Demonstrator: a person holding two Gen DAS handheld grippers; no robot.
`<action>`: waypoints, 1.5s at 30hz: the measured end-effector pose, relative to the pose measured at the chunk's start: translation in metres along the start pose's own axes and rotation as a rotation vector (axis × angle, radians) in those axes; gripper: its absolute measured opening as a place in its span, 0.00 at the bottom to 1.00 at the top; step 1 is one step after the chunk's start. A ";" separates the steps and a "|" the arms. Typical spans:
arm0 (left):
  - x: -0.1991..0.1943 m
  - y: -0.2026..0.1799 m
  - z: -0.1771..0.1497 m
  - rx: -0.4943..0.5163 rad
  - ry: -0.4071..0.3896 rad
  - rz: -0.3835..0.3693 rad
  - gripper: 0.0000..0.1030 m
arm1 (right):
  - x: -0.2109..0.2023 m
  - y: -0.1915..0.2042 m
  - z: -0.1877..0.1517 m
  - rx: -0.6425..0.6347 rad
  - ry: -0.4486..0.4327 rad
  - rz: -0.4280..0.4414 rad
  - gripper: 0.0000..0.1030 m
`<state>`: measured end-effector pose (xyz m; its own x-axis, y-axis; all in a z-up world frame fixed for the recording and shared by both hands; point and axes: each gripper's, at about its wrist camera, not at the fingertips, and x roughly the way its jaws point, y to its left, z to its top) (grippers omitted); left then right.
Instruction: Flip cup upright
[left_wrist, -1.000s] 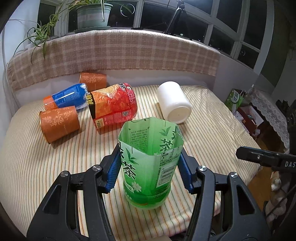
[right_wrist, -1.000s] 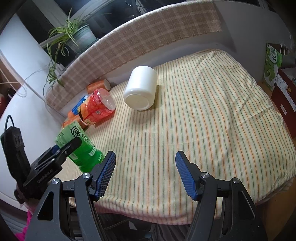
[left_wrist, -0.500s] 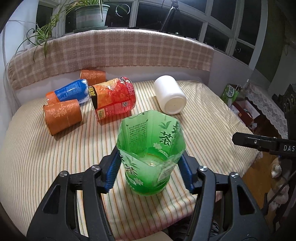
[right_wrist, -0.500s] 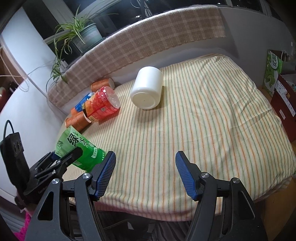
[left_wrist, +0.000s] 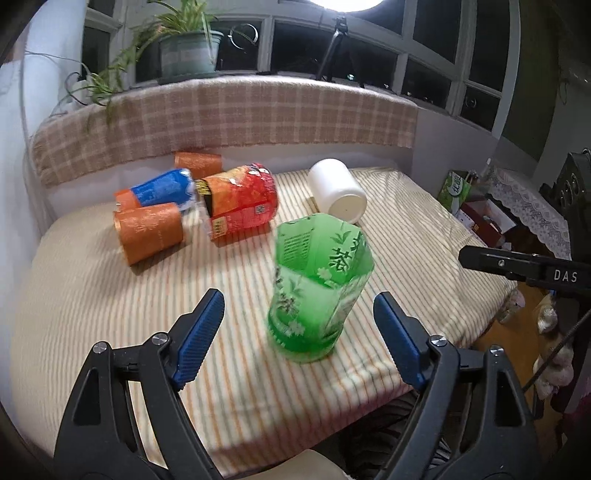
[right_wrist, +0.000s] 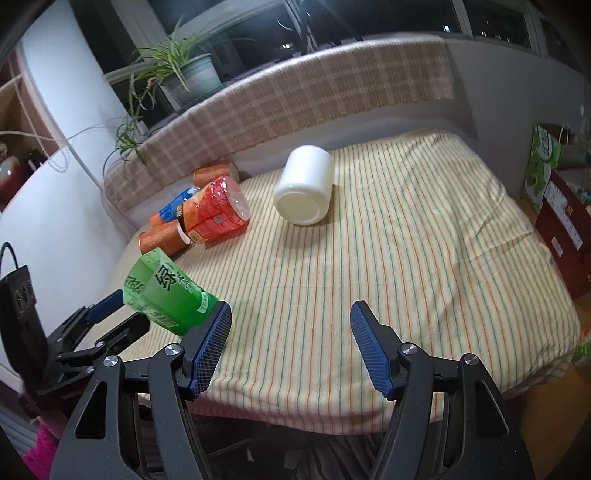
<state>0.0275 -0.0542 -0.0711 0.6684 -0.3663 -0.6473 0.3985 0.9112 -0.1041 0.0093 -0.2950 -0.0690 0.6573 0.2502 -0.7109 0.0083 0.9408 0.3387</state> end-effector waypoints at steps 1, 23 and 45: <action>-0.007 0.002 -0.002 -0.007 -0.013 0.010 0.83 | -0.003 0.003 -0.001 -0.016 -0.017 -0.008 0.65; -0.095 0.013 -0.013 -0.060 -0.330 0.258 0.98 | -0.041 0.065 -0.022 -0.274 -0.347 -0.190 0.78; -0.097 0.010 -0.020 -0.055 -0.372 0.343 1.00 | -0.048 0.064 -0.032 -0.273 -0.467 -0.270 0.81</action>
<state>-0.0457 -0.0058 -0.0246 0.9374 -0.0772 -0.3397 0.0898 0.9957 0.0215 -0.0459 -0.2394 -0.0323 0.9208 -0.0741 -0.3830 0.0678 0.9972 -0.0299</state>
